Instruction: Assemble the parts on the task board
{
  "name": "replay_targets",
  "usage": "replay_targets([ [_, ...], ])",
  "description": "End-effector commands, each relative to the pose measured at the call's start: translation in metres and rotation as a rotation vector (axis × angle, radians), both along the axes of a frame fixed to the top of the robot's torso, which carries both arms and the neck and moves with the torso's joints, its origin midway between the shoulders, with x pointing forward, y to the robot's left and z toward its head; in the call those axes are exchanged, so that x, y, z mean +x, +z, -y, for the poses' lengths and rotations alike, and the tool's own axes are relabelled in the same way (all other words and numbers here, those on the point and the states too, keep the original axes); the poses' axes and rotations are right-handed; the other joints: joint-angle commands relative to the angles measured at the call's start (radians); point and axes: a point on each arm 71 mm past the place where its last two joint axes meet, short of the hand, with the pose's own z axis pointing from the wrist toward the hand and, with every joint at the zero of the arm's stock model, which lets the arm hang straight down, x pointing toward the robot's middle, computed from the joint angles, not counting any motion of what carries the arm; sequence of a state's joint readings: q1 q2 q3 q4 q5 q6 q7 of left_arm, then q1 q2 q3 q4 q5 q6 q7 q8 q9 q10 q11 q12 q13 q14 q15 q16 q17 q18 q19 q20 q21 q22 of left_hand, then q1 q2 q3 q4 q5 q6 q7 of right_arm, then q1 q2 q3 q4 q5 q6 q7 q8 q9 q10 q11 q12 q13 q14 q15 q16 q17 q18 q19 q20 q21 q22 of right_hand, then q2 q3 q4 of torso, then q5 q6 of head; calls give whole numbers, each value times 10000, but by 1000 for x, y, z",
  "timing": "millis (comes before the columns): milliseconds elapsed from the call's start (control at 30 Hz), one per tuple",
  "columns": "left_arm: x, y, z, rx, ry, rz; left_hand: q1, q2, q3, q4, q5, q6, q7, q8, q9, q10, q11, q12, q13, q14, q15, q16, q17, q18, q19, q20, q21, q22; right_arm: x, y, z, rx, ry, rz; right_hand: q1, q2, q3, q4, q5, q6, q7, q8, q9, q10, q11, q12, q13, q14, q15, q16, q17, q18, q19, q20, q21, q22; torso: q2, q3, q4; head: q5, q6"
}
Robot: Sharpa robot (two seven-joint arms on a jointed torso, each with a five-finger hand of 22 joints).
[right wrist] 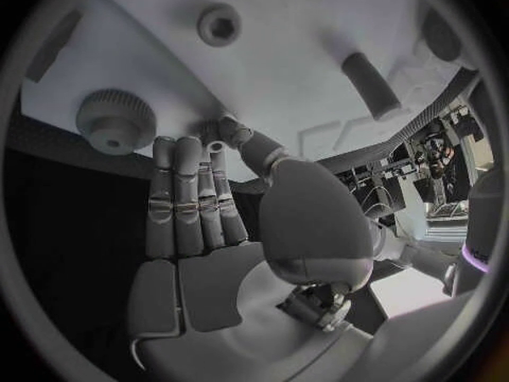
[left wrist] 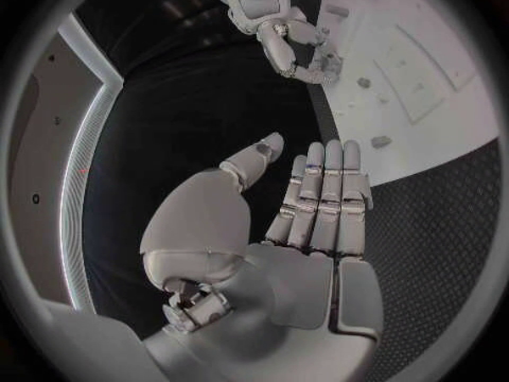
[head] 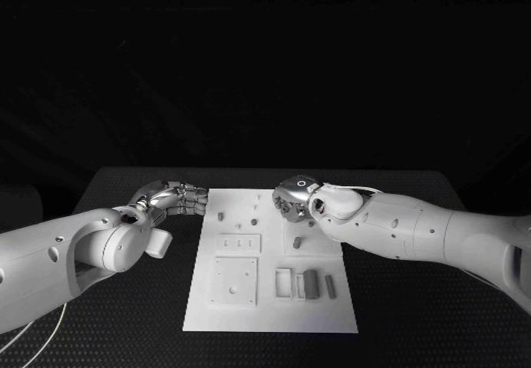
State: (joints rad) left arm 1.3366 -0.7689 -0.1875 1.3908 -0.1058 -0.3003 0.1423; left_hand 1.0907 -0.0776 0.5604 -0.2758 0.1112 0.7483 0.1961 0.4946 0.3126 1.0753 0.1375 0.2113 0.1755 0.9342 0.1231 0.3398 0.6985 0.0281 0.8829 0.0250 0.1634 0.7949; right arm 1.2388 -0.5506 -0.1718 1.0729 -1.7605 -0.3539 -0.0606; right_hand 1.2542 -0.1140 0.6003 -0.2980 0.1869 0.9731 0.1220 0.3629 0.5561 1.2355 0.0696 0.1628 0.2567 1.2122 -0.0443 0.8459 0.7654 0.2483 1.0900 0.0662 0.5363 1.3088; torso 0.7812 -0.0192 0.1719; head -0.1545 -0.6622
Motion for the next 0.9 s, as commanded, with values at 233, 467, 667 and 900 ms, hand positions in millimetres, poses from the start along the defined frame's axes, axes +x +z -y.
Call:
replay_targets([
  [233,0,1,2,-43,-176,44,2,-44,-38,0,-35,14,-12,-71,-10,-45,34,-39,14,31,11,-48,19,109,69,-11,-41,15,-1,-7,-10,16,-164,-537,-410,-135,30,96,42,-206,130,-239,-4,-10,13,114,765,-55,78,-49,-22,135,-77,66,97,223,2,-11,7,4,33],
  [467,1,1,4,-43,-192,47,-4,-46,-40,4,-35,9,-8,-76,-12,-46,35,-43,17,32,12,-53,25,108,71,-10,-45,16,1,-9,-12,-49,-286,-771,-841,-450,100,216,38,-671,350,-612,-98,-372,163,-166,787,-188,217,-14,3,135,-186,111,135,221,9,-8,-1,-15,46],
  [667,1,1,3,-31,-173,39,-7,-46,-42,6,-36,3,-4,-81,-13,-48,36,-47,19,32,12,-58,29,108,72,-10,-48,16,2,-9,-10,16,-361,-722,-1000,-624,172,360,32,-1073,514,-885,-204,-734,309,-407,776,-374,351,97,72,135,-345,164,157,231,7,-3,6,-24,38],
  [900,1,1,2,-28,-165,39,-10,-49,-44,7,-36,-8,3,-90,-16,-54,38,-55,23,31,12,-66,36,108,72,-10,-54,17,0,-8,-9,48,-358,-734,-1061,-777,194,534,28,-1229,485,-980,-250,-902,385,-519,788,-552,422,262,159,135,-467,205,229,239,9,0,10,-13,31],
])
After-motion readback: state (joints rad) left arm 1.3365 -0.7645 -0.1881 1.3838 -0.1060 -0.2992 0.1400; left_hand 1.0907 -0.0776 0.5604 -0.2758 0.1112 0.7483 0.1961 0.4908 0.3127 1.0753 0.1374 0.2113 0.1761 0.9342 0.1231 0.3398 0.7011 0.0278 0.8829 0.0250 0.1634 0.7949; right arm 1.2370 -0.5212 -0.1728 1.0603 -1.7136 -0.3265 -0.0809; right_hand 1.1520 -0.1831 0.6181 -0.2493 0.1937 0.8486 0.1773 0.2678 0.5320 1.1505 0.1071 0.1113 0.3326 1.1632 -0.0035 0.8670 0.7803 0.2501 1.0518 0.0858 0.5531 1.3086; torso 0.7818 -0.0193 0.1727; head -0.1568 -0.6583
